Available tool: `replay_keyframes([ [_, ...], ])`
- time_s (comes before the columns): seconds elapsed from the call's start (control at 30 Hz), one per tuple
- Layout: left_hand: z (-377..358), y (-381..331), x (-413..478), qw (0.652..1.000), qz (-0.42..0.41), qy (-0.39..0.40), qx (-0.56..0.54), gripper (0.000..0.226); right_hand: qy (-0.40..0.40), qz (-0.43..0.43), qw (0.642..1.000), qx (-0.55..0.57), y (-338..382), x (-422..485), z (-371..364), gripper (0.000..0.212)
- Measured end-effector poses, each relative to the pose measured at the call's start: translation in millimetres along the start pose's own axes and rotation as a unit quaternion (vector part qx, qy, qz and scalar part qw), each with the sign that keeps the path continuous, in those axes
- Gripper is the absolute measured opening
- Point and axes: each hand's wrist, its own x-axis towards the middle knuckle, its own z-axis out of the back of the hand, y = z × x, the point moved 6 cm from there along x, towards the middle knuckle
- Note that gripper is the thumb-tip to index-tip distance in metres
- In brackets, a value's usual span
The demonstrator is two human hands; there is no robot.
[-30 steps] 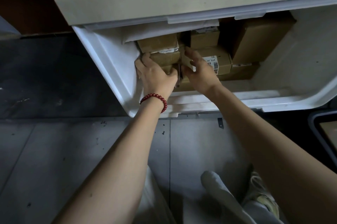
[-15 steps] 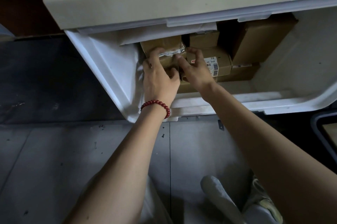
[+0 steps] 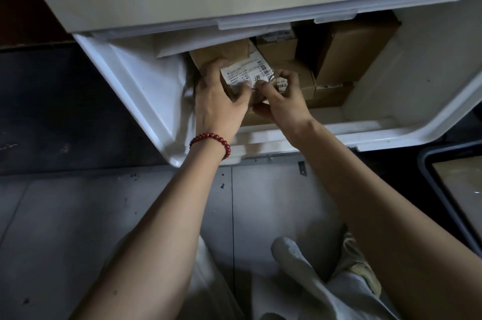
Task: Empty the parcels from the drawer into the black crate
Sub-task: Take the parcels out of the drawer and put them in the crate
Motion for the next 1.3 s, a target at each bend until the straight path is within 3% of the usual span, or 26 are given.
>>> replay_keyframes([
  [0.2,-13,-13,-13,0.993,-0.036,0.105,-0.030,0.076,-0.015,-0.003,1.000,-0.007,6,-32,40,0.037],
  [0.37,-23,-19,-20,0.987,0.002,0.147,-0.060,0.084,-0.025,-0.010,1.000,0.005,4,-58,68,0.027],
  [0.63,-22,-26,-43,0.980,0.038,0.162,-0.106,0.063,0.012,0.014,1.000,0.006,13,-91,90,0.029],
  [0.83,-15,-30,-71,0.975,0.054,0.189,-0.108,0.065,-0.082,0.039,0.996,0.026,8,-123,99,0.040],
  [1.03,-10,-42,-80,0.963,0.074,0.160,-0.202,0.043,-0.146,0.062,0.984,0.081,1,-144,104,0.046],
  [1.13,-13,-49,-78,0.946,0.104,0.158,-0.263,0.042,-0.139,0.087,0.977,0.134,-8,-148,100,0.056],
  [1.3,-18,-56,-75,0.954,0.088,0.141,-0.251,0.034,-0.151,0.108,0.980,0.067,-12,-154,101,0.068],
])
